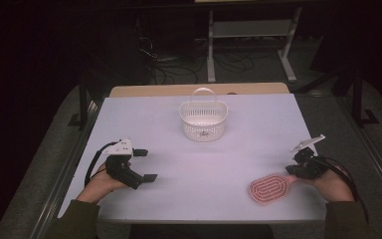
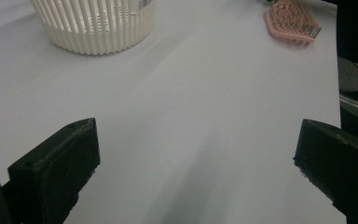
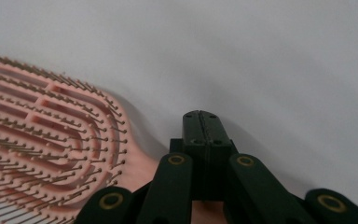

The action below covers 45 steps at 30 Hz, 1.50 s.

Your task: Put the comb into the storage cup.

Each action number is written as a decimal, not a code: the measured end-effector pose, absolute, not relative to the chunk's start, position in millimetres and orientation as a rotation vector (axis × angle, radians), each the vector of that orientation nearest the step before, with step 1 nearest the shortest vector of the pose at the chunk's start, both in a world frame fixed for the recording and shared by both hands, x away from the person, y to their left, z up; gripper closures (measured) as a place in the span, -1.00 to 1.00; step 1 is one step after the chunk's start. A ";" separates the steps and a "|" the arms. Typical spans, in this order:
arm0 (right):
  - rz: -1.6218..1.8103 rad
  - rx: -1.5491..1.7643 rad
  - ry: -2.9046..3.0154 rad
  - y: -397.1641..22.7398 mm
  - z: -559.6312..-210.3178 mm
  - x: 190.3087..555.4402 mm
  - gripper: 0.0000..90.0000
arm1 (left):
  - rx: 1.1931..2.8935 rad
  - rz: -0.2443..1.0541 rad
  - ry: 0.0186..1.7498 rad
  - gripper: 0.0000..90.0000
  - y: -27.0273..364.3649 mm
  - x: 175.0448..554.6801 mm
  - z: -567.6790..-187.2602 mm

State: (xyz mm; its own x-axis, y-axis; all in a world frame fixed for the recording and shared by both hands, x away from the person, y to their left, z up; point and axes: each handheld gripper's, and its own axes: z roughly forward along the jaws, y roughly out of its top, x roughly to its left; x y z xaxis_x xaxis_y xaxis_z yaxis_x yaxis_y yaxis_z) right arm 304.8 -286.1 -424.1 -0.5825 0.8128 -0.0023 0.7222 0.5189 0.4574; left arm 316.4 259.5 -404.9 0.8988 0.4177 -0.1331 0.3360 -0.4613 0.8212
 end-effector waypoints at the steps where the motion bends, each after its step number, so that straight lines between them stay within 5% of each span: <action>1: 0.617 1.303 2.545 -286.7 -424.0 303.0 0.99 | 2.092 0.107 0.541 -1.00 259.5 316.4 -404.9; 45: 0.746 1.294 2.587 -303.5 -425.0 241.8 0.99 | 2.098 0.100 0.525 -1.00 255.3 315.2 -404.4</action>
